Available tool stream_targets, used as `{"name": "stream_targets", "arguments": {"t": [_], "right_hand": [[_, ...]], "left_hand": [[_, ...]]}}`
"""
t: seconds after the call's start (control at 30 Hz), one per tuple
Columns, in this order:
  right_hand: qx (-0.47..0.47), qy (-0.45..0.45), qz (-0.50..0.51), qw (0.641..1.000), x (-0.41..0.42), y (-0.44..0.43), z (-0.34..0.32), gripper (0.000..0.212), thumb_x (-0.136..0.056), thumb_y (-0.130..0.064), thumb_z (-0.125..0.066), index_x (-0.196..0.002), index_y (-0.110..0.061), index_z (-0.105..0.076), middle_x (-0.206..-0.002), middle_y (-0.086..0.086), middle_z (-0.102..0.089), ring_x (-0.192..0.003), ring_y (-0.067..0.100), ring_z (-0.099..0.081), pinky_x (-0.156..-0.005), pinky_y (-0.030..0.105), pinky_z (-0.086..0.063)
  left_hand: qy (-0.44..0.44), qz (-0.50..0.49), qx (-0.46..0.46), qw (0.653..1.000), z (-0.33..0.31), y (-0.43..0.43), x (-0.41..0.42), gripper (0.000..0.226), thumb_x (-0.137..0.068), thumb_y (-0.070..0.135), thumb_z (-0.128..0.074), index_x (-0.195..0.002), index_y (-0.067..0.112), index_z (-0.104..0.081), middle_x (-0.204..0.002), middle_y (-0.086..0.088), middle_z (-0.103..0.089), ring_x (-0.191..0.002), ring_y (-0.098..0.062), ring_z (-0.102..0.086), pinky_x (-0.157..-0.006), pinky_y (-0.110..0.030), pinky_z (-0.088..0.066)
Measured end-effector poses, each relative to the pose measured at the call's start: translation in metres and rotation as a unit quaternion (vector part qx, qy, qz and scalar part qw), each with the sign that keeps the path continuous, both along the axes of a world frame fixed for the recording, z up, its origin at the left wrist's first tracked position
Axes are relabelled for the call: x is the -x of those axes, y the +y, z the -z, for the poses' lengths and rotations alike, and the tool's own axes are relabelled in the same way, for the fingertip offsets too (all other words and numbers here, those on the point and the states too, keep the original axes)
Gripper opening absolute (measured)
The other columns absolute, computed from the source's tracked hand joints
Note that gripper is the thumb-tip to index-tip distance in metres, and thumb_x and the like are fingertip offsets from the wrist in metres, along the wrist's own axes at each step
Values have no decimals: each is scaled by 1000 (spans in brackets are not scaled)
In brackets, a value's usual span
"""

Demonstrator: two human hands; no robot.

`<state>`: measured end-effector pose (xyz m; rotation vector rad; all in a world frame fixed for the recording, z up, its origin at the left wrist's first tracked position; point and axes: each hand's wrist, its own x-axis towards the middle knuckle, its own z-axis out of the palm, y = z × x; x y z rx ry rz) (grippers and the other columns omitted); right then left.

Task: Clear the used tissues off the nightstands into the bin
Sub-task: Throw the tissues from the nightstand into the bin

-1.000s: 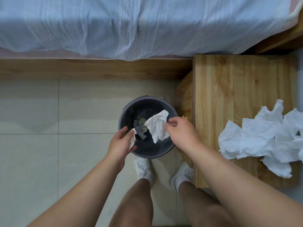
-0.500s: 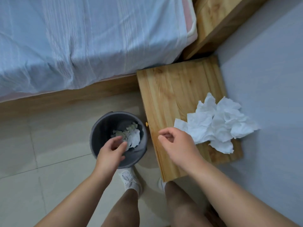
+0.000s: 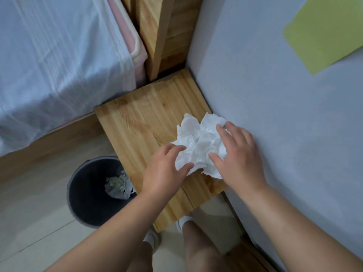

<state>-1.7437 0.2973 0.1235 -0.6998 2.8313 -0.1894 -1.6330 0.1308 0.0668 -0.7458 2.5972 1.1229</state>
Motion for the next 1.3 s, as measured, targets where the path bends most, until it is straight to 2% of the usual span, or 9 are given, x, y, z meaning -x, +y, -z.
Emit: {"name": "stream_targets", "arguments": {"t": [0.1,0.17,0.33,0.6,0.7,0.83,0.97,1.2,1.3], "right_hand": [[-73,-55,33,995,0,1,13,99,-76,-53,-84,-157,-21,-37,-158,12,-43,-136,35,-47,-108,45,-44],[-87,-97,66,989,0,6,21,100,-77,-48,-86,-157,-22,-33,-152,11,-47,-133,34,-50,-106,42,-45],[14,-118,101,988,1,20,32,26,-99,-12,-61,-124,-11,-70,-107,9,-73,-101,32,-66,-82,43,-55],[110,-35,156,981,7,22,0,9,-97,-18,-66,-97,-13,-74,-80,-6,-63,-73,13,-51,-56,17,-32],[143,-29,180,973,8,20,-17,6,-95,-22,-69,-95,-17,-72,-76,-13,-59,-70,9,-51,-60,6,-31],[225,-38,185,956,5,7,-39,3,-95,-30,-71,-92,-28,-70,-75,-21,-65,-78,0,-62,-60,4,-40],[276,-67,169,944,-8,-23,-56,7,-95,-37,-70,-98,-30,-72,-84,-23,-70,-80,-2,-66,-65,16,-49],[315,-221,167,908,-59,-99,-49,5,-93,-27,-74,-89,-30,-74,-78,-17,-74,-70,1,-69,-58,12,-50],[306,-288,146,895,-89,-135,-30,11,-92,-29,-74,-83,-34,-71,-77,-18,-74,-66,1,-69,-54,10,-48]], "left_hand": [[-59,54,50,996,7,9,15,74,-89,60,-71,-153,47,-36,-156,8,-42,-141,-21,-44,-91,-35,-54],[-86,81,64,991,14,9,18,72,-92,43,-72,-154,44,-34,-154,4,-41,-139,-23,-45,-84,-34,-53],[-81,40,-6,996,26,1,18,49,-99,18,-58,-146,30,-56,-141,5,-53,-119,-21,-58,-79,-28,-44],[-9,-60,-125,990,6,-13,12,30,-107,41,-53,-114,25,-77,-122,14,-65,-112,-13,-62,-91,-32,-49],[10,-107,-148,983,-10,-19,9,30,-108,40,-52,-107,24,-77,-116,8,-70,-111,-16,-64,-98,-43,-54],[59,-217,-204,953,-36,-32,-3,24,-108,40,-53,-91,42,-71,-90,5,-74,-87,-18,-70,-77,-44,-60],[62,-303,-239,920,-47,-50,-25,30,-107,42,-53,-88,28,-73,-78,-8,-71,-63,-25,-63,-59,-41,-53],[77,-438,-234,864,-41,-105,-116,30,-103,50,-53,-92,35,-77,-78,4,-74,-66,-7,-65,-62,-35,-55],[63,-502,-234,830,-28,-126,-165,29,-103,47,-52,-92,38,-77,-86,4,-78,-75,-11,-69,-68,-37,-54]]}}
